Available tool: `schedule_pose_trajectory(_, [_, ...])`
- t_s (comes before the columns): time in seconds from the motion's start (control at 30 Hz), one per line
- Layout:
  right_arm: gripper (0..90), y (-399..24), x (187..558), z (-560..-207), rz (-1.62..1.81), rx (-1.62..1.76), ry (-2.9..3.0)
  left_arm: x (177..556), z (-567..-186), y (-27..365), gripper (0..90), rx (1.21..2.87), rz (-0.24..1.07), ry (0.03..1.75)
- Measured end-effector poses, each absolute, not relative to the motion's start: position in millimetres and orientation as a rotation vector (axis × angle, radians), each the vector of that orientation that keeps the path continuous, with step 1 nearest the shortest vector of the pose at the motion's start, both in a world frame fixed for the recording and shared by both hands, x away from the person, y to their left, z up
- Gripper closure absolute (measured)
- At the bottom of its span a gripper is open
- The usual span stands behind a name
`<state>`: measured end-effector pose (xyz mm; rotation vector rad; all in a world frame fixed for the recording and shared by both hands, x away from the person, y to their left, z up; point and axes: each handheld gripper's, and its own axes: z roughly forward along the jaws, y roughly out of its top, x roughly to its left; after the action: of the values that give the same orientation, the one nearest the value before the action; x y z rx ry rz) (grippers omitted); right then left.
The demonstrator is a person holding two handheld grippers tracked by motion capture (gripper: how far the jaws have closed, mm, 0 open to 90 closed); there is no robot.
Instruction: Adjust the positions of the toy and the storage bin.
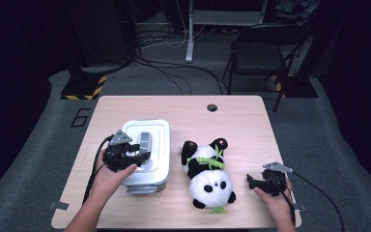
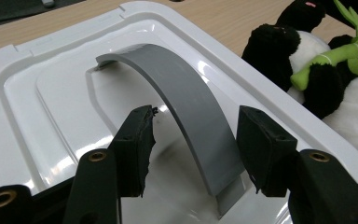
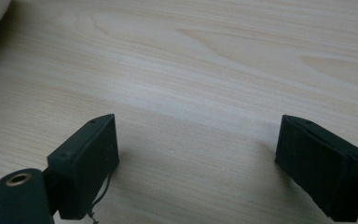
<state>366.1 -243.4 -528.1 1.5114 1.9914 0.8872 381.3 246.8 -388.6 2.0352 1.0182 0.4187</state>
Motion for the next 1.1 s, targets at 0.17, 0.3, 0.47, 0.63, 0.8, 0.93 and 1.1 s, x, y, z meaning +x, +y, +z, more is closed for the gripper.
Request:
schedule_pose_trajectory(0.17, [12.5, -243, 366, -528, 0.890, 1.511, 1.993, 380, -387, 252, 49.5, 2.052, 0.435, 1.011])
schedule_pose_trajectory(0.3, [12.5, -244, 366, -528, 0.890, 1.509, 1.995, 380, -386, 262, 49.7, 2.055, 0.444, 1.024])
schedule_pose_trajectory(0.47, [12.5, -244, 366, -528, 0.890, 1.509, 1.995, 379, -385, 275, 49.8, 2.050, 0.503, 1.062])
schedule_pose_trajectory(0.63, [12.4, -244, 366, -528, 0.890, 1.508, 1.995, 382, -385, 286, 49.7, 2.015, 0.512, 1.104])
schedule_pose_trajectory(0.8, [12.5, -243, 366, -528, 0.887, 1.507, 1.997, 391, -384, 279, 49.5, 1.992, 0.524, 1.119])
schedule_pose_trajectory(0.93, [12.4, -243, 366, -528, 0.889, 1.506, 1.996, 396, -382, 267, 50.1, 1.969, 0.577, 1.114])
schedule_pose_trajectory(1.1, [12.4, -244, 366, -528, 0.892, 1.502, 2.000, 401, -383, 258, 54.0, 1.993, 0.624, 1.126])
